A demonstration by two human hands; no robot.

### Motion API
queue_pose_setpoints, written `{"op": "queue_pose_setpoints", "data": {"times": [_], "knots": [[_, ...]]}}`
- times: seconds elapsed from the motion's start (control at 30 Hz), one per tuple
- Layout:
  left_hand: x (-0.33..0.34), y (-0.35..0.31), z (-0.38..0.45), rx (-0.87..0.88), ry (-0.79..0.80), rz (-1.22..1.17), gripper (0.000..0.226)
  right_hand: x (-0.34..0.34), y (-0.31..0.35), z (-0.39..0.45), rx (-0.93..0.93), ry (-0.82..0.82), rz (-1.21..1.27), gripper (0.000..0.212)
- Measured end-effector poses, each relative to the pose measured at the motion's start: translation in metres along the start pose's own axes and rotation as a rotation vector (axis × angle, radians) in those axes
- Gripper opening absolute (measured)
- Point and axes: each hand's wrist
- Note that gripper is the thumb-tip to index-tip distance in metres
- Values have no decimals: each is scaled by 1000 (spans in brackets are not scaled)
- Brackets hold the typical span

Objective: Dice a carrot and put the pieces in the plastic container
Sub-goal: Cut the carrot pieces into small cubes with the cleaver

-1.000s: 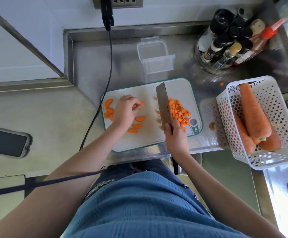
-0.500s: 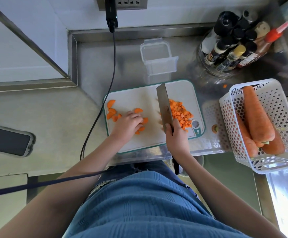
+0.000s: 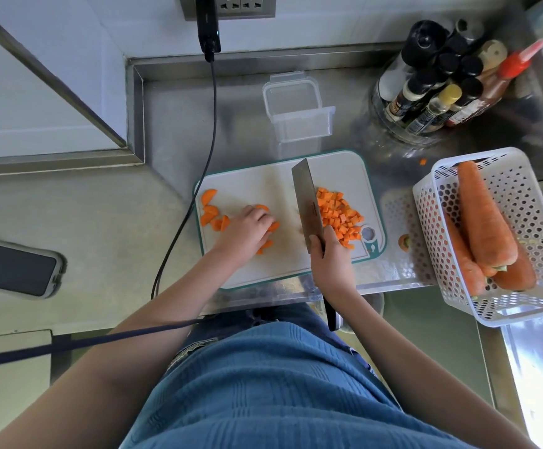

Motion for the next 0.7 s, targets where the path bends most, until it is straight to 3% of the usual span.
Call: {"op": "queue_pose_setpoints", "data": {"times": [0.1, 0.23, 0.37, 0.47, 0.6, 0.7], "knots": [[1, 5, 2, 94, 40, 70, 31, -1, 0, 0, -12, -1, 18, 17], [-3, 11, 5, 342, 129, 138, 23, -1, -1, -1, -21, -7, 31, 19], [-12, 12, 15, 455, 134, 91, 24, 0, -3, -2, -21, -14, 20, 18], [-13, 14, 9, 373, 58, -4, 44, 0, -3, -3, -19, -11, 17, 19], [-14, 23, -14, 51, -192, -220, 39, 1, -2, 0, 0, -2, 9, 19], [-13, 34, -12, -37, -137, -191, 43, 2, -2, 0, -15, -6, 16, 18]]}}
Point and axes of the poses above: each hand's wrist, its own z-axis towards the middle knuckle, its own x-axis out of the palm, y = z × x, and after that the axes turned 8 degrees about y, right-handed
